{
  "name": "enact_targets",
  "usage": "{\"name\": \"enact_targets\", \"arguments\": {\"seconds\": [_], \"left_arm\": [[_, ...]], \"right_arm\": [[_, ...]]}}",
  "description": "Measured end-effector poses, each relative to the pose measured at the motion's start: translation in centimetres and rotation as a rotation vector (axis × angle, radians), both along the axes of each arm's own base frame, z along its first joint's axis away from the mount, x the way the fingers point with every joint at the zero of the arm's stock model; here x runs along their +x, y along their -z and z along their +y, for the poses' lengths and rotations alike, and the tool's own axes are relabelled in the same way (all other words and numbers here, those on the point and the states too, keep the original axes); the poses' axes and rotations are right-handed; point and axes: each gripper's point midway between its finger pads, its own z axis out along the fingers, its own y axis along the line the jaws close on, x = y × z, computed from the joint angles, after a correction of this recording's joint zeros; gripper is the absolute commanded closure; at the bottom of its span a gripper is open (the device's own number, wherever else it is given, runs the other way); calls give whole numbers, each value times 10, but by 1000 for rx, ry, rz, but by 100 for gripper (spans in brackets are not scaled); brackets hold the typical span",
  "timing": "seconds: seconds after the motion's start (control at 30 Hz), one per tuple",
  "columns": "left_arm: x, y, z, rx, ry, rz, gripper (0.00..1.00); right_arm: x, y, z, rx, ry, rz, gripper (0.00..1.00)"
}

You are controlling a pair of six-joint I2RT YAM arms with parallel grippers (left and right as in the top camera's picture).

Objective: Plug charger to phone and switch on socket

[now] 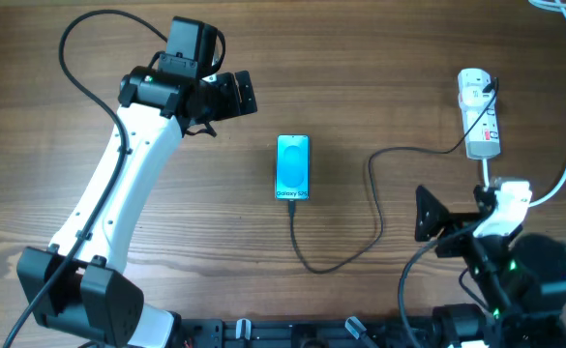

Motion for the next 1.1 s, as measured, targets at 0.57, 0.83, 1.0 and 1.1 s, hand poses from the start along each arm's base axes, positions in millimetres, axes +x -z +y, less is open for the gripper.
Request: {"name": "enact_targets", "arguments": {"seconds": [0.57,0.83,1.0,1.1], "left_arm": [[0,0,0,0,0,0,0],[0,0,0,0,0,0,0],[0,0,0,0,0,0,0],[0,0,0,0,0,0,0]], "right_arm": [[4,30,3,14,-18,-242,0],[21,43,0,13,3,-309,0],[28,57,-2,12,10,-319,0],[30,63,-2,9,10,-327,0]]}}
